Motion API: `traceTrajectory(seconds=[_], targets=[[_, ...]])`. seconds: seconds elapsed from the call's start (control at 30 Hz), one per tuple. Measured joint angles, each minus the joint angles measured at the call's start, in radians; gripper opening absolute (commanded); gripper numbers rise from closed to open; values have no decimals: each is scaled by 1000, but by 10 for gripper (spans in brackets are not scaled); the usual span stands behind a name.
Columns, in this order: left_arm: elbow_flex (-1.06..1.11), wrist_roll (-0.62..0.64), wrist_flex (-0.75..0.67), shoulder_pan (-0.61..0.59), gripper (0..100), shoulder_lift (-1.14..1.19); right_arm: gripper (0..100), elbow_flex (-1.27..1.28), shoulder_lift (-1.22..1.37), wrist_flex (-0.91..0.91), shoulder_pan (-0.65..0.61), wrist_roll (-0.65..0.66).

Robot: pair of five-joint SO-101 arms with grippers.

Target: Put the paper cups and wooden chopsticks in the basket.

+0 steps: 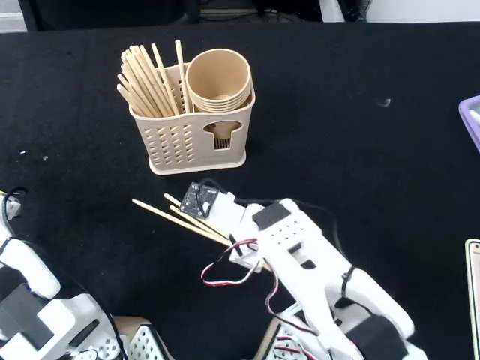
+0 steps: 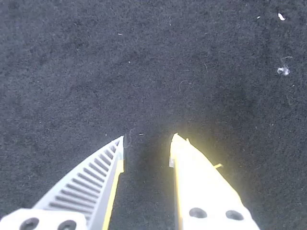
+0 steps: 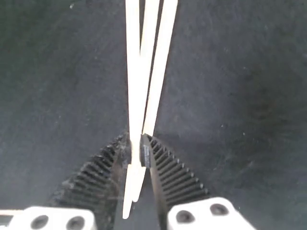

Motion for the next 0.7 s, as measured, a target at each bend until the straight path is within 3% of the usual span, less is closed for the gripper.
traceTrajectory(seconds=[0.17, 0.27, 0.57, 0.7], targets=[[0, 0, 0, 0, 163, 0, 246, 0, -75, 64, 0, 0], [0, 0, 0, 0, 163, 0, 311, 0, -103, 68, 0, 0], [0, 0, 0, 0, 163, 0, 358, -32, -11, -123, -242, -216], [0, 0, 0, 0, 163, 0, 358, -147, 175, -149, -244, -226]])
